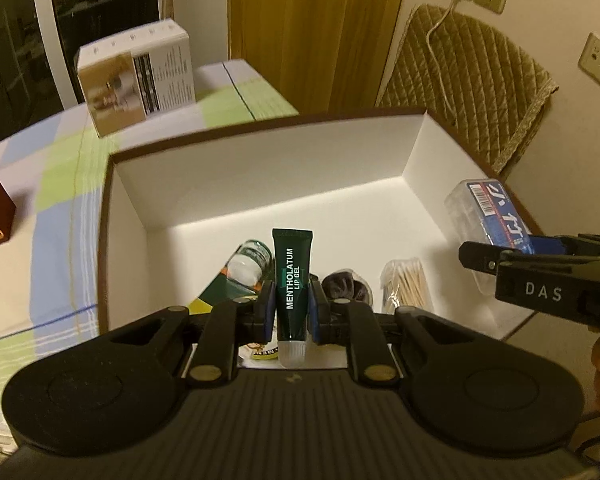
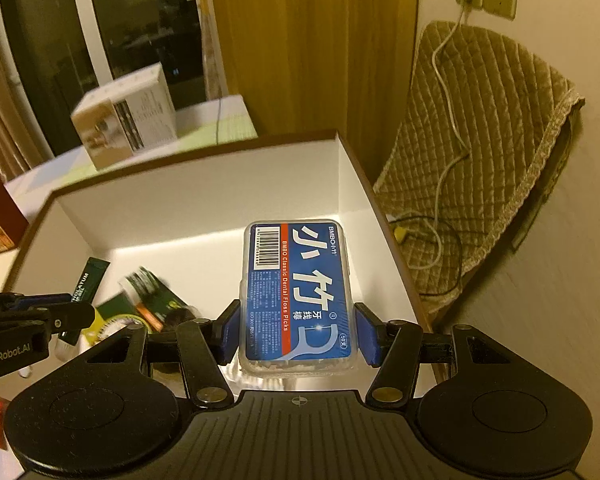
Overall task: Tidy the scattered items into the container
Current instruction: 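Open the right tool to drop the floss box while the left tool releases the lip gel, then withdraw both tools from the box back toward the table items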
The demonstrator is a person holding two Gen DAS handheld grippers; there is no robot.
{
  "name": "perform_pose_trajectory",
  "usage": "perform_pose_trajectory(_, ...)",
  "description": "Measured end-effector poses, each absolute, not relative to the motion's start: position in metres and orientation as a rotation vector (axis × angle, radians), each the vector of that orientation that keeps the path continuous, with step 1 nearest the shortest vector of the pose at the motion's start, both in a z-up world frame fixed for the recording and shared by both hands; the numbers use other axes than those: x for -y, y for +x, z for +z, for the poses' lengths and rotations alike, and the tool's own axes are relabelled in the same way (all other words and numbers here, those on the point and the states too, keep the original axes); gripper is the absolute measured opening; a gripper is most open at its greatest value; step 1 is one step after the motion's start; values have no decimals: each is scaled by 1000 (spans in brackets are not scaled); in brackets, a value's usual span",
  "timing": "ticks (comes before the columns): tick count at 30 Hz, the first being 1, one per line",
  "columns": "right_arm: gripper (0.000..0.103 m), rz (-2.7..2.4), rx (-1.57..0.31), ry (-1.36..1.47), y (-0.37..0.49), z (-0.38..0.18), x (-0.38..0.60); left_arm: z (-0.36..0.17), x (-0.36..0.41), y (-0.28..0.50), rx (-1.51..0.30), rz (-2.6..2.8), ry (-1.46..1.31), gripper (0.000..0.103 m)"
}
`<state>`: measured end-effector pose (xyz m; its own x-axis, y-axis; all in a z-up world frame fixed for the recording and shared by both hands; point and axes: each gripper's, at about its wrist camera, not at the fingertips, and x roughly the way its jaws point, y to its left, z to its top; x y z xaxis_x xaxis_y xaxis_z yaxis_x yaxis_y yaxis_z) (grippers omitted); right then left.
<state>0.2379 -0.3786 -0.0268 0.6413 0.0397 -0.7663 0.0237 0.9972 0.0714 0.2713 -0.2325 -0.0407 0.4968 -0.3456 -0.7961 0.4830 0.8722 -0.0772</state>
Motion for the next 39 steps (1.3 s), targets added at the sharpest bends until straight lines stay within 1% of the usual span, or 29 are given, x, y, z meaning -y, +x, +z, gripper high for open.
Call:
perform_pose_trajectory(8, 59, -20, -933, -23, 248, -46, 369, -65, 241, 282, -986, -500, 158, 13)
perform_pose_trajectory(18, 60, -64, -929, -146, 248, -53, 359, -78, 240, 285, -1042, -488, 144, 14)
perform_pose_trajectory(21, 60, -58, -922, -150, 247, -52, 358, -77, 240, 284, -1038, -479, 152, 21)
perform_pose_trajectory(25, 61, -39, -923, -123, 247, -50, 360, -77, 238, 284, -1041, -470, 150, 23)
perform_pose_trajectory(27, 61, -34, -919, -113, 246, -49, 360, -76, 238, 284, -1041, -464, 154, 27)
perform_pose_trajectory(28, 63, -31, -917, -105, 246, -48, 360, -75, 238, 284, -1039, -461, 157, 29)
perform_pose_trajectory(30, 89, -28, -896, -86, 243, -45, 361, -74, 238, 284, -1036, -456, 163, 32)
perform_pose_trajectory(33, 90, -4, -864, -61, 240, -38, 360, -73, 238, 283, -1031, -450, 170, 36)
perform_pose_trajectory(39, 90, 22, -864, -52, 238, -37, 359, -68, 235, 280, -1021, -436, 184, 48)
